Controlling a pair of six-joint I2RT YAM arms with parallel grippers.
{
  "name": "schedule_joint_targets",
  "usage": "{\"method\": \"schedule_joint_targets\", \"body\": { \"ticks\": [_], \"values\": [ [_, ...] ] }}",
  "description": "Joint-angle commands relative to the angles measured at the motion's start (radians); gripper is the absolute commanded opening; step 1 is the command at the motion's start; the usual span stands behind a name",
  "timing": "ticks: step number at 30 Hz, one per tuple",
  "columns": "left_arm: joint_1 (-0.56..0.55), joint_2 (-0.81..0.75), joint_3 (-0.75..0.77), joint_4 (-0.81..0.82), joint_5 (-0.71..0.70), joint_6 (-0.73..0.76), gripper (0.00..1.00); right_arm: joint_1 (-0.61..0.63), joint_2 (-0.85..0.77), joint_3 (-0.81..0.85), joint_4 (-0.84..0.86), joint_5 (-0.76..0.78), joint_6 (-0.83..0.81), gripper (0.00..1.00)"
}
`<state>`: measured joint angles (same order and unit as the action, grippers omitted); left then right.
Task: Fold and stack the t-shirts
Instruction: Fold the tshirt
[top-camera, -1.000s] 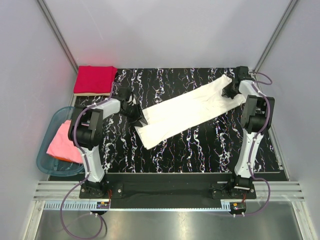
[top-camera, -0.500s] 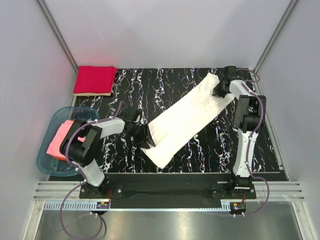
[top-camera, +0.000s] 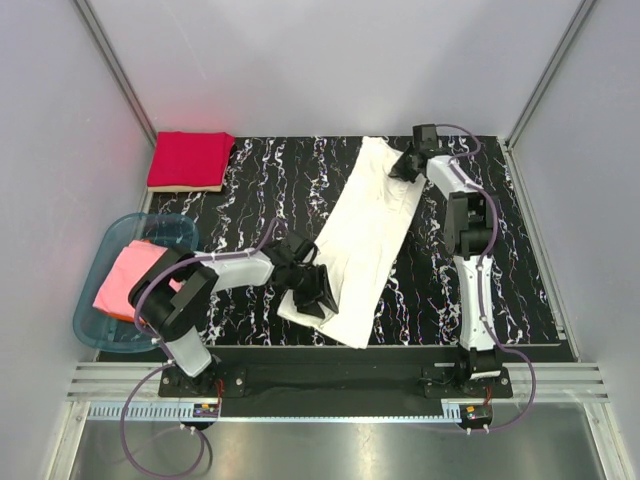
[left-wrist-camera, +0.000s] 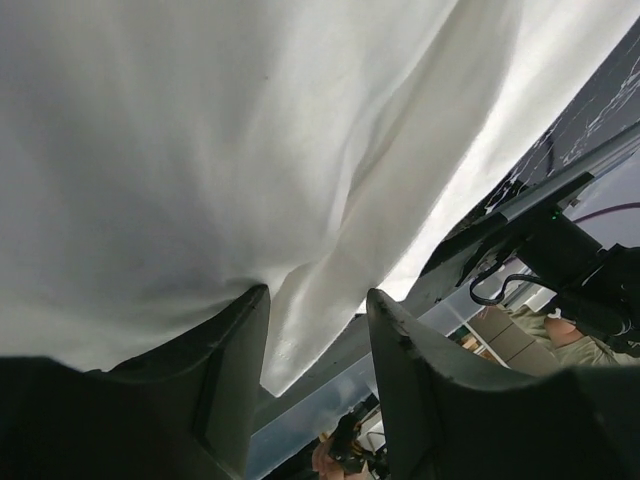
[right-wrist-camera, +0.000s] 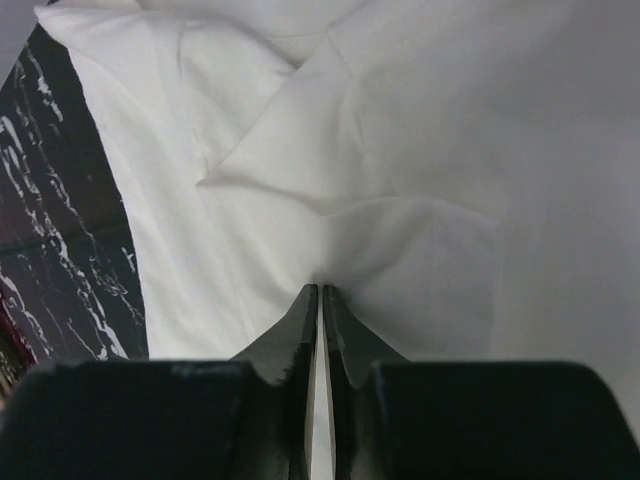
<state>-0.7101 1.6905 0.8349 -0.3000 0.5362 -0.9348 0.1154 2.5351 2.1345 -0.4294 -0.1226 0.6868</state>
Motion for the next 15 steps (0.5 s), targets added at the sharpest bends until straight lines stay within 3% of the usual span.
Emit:
{"method": "schedule_joint_targets", "body": {
  "ticks": [1, 9, 15],
  "values": [
    [-0.031, 0.002, -0.01, 0.071, -0.027, -0.067, 0.5, 0.061, 0.083, 0.059, -0.049, -0.04, 0.023, 0.12],
    [-0.055, -0.083, 0.047, 0.076, -0.03, -0.053, 0.54, 0.105, 0.204, 0.229, -0.051, -0.086, 0.079, 0.13],
    [-0.048, -0.141, 0.131, -0.037, -0.074, -0.004, 0.54, 0.113, 0.312, 0.399, -0.049, -0.123, 0.115, 0.13]
  ]
}}
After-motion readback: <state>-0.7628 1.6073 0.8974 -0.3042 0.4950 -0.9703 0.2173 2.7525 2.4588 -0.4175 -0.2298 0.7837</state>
